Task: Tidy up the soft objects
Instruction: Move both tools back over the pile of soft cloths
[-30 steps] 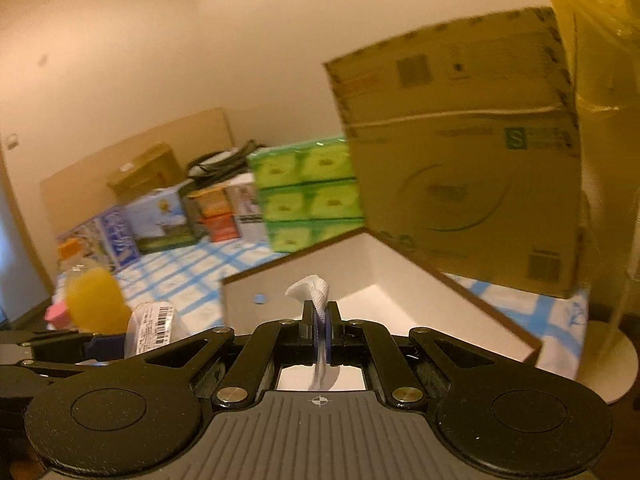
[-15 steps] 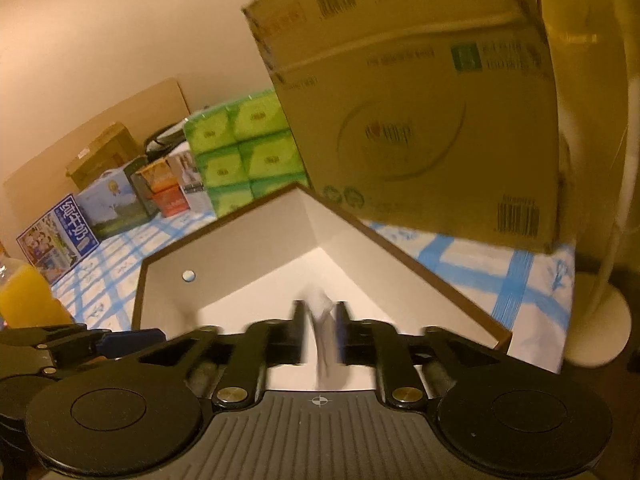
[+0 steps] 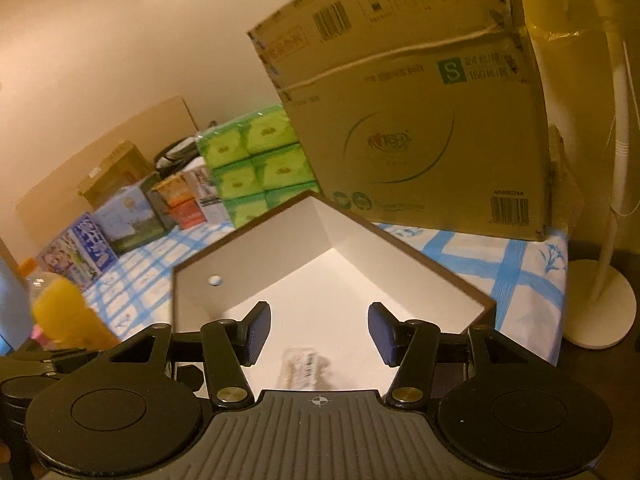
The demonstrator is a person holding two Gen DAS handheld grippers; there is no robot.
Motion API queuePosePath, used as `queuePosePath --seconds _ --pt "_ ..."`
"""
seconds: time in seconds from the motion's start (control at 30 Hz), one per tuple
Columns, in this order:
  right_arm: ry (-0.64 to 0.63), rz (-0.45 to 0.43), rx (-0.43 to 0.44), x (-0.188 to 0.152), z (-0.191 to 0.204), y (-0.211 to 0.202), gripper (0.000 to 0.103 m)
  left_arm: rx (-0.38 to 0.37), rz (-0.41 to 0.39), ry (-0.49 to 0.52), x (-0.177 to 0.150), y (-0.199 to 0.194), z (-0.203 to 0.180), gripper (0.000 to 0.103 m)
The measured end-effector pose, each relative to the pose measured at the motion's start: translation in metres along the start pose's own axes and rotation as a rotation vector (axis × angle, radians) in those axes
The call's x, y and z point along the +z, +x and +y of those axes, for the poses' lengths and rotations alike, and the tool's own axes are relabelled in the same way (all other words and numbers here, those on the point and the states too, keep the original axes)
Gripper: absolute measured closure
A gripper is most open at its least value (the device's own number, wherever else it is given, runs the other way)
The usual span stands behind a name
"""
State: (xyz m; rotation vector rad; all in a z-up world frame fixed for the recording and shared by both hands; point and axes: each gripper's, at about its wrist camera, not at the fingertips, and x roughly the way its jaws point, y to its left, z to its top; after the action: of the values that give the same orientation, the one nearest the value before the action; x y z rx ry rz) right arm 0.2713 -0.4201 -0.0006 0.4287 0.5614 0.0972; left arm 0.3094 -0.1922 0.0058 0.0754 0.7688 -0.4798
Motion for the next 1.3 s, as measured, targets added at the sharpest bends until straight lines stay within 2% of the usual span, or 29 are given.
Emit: queuePosePath --seconds 0.33,0.57,0.9,1.07,1.3 --pt "0.011 -0.014 0.031 -0.029 0.055 -0.071 0.045 0.065 -0.048 -0.025 -0.035 -0.104 0.016 0.03" --pt "0.0 -0.001 0.076 -0.059 0.096 -0.112 0.041 0.111 -0.085 -0.102 -0.074 -0.173 0.034 0.03" --pt "-0.072 0.067 0.127 -0.101 0.146 -0.141 0.039 0.163 -0.134 -0.211 -0.125 -0.24 0.054 0.03" --pt "-0.083 0.106 0.162 -0.114 0.155 -0.146 0.039 0.215 -0.15 -0.219 -0.14 -0.263 0.059 0.03" --pt "-0.129 0.141 0.184 -0.124 0.163 -0.15 0.039 0.239 -0.151 -0.235 -0.149 -0.283 0.064 0.03"
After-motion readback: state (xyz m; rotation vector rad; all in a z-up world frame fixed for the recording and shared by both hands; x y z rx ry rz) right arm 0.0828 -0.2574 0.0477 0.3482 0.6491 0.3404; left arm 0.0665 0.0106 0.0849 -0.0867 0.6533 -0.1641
